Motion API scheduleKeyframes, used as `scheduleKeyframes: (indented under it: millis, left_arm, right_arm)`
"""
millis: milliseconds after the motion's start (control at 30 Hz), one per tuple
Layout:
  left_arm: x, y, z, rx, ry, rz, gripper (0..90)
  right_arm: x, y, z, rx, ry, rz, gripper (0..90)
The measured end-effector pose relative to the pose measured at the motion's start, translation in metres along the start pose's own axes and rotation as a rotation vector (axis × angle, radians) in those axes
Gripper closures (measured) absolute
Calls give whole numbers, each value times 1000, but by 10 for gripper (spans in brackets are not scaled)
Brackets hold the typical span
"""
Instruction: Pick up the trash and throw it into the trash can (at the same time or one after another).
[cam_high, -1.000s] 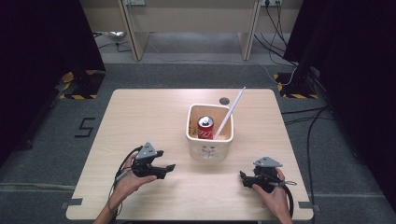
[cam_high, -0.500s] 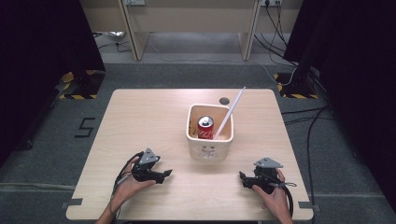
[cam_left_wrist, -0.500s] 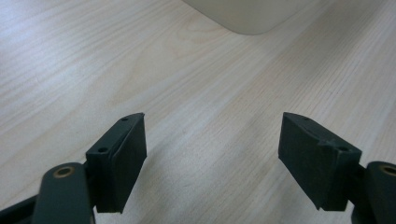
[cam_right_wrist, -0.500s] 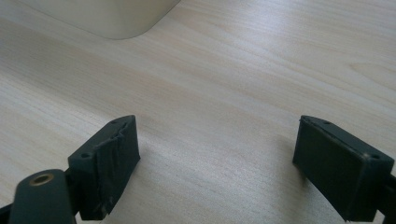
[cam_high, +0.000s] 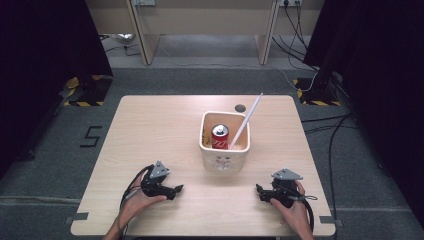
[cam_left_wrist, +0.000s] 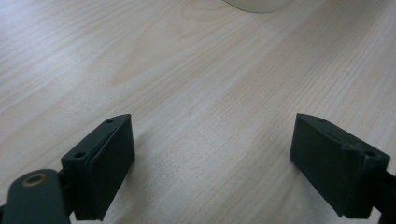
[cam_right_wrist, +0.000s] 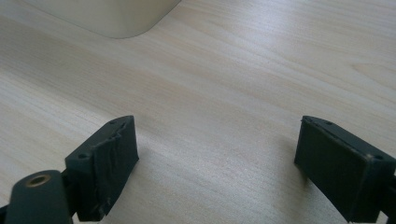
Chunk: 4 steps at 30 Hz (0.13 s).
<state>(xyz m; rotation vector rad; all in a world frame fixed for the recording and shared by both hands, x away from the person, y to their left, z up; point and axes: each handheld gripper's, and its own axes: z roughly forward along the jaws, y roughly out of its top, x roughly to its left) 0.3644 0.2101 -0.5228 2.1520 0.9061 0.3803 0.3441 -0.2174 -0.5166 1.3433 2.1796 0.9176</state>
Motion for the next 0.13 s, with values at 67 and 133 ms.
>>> scheduleKeyframes:
  millis: [67, 133]
  left_arm:
    - [0, 0, 1, 5, 10, -11, 103]
    - [0, 0, 1, 5, 12, -15, 89]
  right_arm:
    - [0, 0, 0, 0, 0, 0, 128]
    - [0, 0, 0, 0, 0, 0, 128]
